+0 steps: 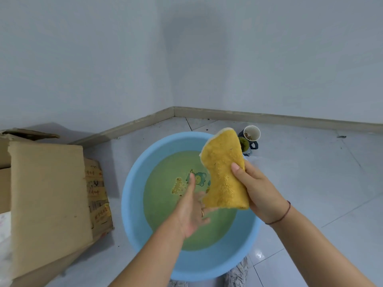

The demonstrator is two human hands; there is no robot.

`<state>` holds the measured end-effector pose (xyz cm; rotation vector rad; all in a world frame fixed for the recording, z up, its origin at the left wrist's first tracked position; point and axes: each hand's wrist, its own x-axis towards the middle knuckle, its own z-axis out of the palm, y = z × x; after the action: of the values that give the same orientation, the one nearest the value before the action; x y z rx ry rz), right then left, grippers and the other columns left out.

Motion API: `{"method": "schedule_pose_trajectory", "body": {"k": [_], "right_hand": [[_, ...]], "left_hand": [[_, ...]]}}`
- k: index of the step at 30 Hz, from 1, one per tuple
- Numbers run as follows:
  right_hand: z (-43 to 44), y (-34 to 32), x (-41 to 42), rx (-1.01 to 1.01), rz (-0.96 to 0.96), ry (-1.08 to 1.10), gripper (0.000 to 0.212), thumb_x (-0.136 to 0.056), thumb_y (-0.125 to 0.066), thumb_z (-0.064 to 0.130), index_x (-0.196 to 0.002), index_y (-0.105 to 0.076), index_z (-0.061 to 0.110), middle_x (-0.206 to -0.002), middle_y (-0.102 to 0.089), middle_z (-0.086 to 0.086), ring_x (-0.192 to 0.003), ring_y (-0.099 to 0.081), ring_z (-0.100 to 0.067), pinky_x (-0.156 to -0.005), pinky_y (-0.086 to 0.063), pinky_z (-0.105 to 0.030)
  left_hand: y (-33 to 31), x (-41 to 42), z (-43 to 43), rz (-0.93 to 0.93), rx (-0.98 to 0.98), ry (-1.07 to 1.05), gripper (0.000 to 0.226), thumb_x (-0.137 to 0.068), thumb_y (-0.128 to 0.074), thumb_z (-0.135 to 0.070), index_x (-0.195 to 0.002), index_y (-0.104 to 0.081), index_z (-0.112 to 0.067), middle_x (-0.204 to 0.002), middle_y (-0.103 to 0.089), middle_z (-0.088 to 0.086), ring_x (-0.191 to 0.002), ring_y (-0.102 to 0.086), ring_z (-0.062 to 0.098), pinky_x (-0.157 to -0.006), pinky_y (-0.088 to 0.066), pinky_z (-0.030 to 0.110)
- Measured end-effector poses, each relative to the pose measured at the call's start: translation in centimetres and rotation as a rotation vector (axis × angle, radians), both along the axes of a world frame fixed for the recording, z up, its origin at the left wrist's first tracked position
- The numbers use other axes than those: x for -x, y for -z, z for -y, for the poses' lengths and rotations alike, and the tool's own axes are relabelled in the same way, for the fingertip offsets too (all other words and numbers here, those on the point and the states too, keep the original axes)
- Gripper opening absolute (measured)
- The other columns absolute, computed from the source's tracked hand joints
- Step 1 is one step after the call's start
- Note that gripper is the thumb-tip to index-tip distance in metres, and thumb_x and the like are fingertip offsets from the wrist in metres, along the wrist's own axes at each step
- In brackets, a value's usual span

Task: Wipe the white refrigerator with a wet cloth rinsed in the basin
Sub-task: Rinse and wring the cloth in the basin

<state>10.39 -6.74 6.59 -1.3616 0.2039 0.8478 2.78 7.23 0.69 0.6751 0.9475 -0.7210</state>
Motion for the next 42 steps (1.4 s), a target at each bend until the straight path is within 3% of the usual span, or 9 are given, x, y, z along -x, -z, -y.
{"method": "schedule_pose_trajectory", "body": {"k": [2, 5, 9, 15, 21, 26, 29, 35, 42], "right_hand": [[1.3, 0.5, 0.6, -0.044, -0.085, 0.036, 0.042, -0.086, -0.051, 0.028, -0.126, -0.055, 0.015, -0.119, -0.067, -0.01, -0.108, -0.064, -0.03, -0.086, -0.057, -0.04], [4.8, 1.8, 0.8, 0.044, -0.119, 0.039, 0.038, -0.089, -0.05, 0.027, -0.126, -0.055, 0.018, -0.117, -0.069, -0.004, -0.106, -0.066, -0.024, -0.079, -0.058, -0.033], [9.5, 3.9, 0.1, 0.319, -0.064, -0.004, 0.025, -0.096, -0.049, 0.024, -0.118, -0.06, 0.023, -0.111, -0.071, 0.002, -0.1, -0.068, -0.016, -0.081, -0.056, -0.03], [13.9, 6.6, -0.8, 0.532, 0.022, 0.019, 0.016, -0.098, -0.049, 0.027, -0.104, -0.064, 0.03, -0.109, -0.068, 0.005, -0.102, -0.063, -0.015, -0.089, -0.049, -0.034], [15.0, 11.1, 0.5, 0.706, -0.089, 0.029, 0.024, -0.096, -0.052, 0.016, -0.117, -0.063, 0.011, -0.097, -0.061, -0.002, -0.088, -0.055, -0.018, -0.072, -0.045, -0.027], [12.4, 10.6, 0.9, 0.548, -0.022, 0.159, 0.031, -0.096, -0.053, 0.019, -0.126, -0.055, 0.027, -0.117, -0.057, 0.0, -0.101, -0.057, -0.017, -0.086, -0.049, -0.038], [10.7, 10.3, 1.7, 0.437, 0.001, 0.043, 0.042, -0.094, -0.057, 0.018, -0.133, -0.049, 0.032, -0.121, -0.06, 0.003, -0.108, -0.059, -0.013, -0.093, -0.051, -0.037], [8.4, 11.0, 2.0, 0.791, 0.195, -0.043, 0.046, -0.085, -0.062, 0.015, -0.123, -0.041, 0.026, -0.094, -0.057, 0.009, -0.084, -0.058, -0.017, -0.071, -0.043, -0.028], [6.8, 11.7, 1.7, 0.952, 0.155, -0.118, 0.035, -0.082, -0.054, 0.019, -0.1, -0.026, 0.029, -0.087, -0.059, -0.003, -0.075, -0.057, -0.027, -0.062, -0.044, -0.033]], "left_hand": [[0.9, 0.1, 0.7, 0.013, 0.071, -0.067, 0.09, -0.065, -0.035, -0.087, -0.108, -0.072, -0.016, -0.112, -0.07, 0.006, -0.108, -0.062, 0.024, -0.097, -0.041, 0.043], [1.8, -0.5, 1.7, 0.033, 0.121, -0.13, 0.07, -0.082, -0.048, -0.068, -0.119, -0.065, -0.011, -0.117, -0.069, 0.011, -0.107, -0.066, 0.027, -0.095, -0.049, 0.041], [2.2, -1.5, 4.6, 0.114, -0.176, -0.019, 0.032, -0.088, -0.065, -0.026, -0.117, -0.063, -0.014, -0.106, -0.073, 0.006, -0.097, -0.07, 0.023, -0.082, -0.056, 0.037], [2.8, -2.2, 10.0, 0.263, -0.437, 0.115, 0.019, -0.099, -0.051, -0.019, -0.118, -0.054, -0.02, -0.112, -0.066, -0.004, -0.093, -0.065, 0.006, -0.064, -0.051, 0.015], [5.5, -2.2, 12.0, -0.02, -0.461, 0.043, 0.057, -0.094, -0.059, -0.014, -0.144, -0.032, -0.019, -0.138, -0.05, 0.008, -0.116, -0.056, 0.025, -0.089, -0.05, 0.035], [3.2, -1.6, 14.2, 0.179, -1.03, 0.054, 0.04, -0.092, -0.053, -0.003, -0.13, -0.049, -0.017, -0.128, -0.048, 0.002, -0.118, -0.049, 0.018, -0.096, -0.042, 0.03], [3.4, -1.6, 15.6, 0.281, -0.795, 0.174, 0.042, -0.099, -0.04, -0.01, -0.14, -0.045, -0.022, -0.141, -0.043, -0.003, -0.128, -0.045, 0.016, -0.105, -0.037, 0.028], [3.8, -2.5, 15.0, 0.162, -0.443, 0.098, 0.046, -0.1, -0.037, -0.021, -0.144, -0.038, -0.036, -0.143, -0.045, -0.008, -0.127, -0.046, 0.013, -0.107, -0.038, 0.032], [4.1, -2.7, 13.5, 0.142, -0.357, 0.039, 0.041, -0.097, -0.038, -0.017, -0.134, -0.048, -0.031, -0.126, -0.057, -0.006, -0.111, -0.052, 0.008, -0.079, -0.041, 0.019]]}}
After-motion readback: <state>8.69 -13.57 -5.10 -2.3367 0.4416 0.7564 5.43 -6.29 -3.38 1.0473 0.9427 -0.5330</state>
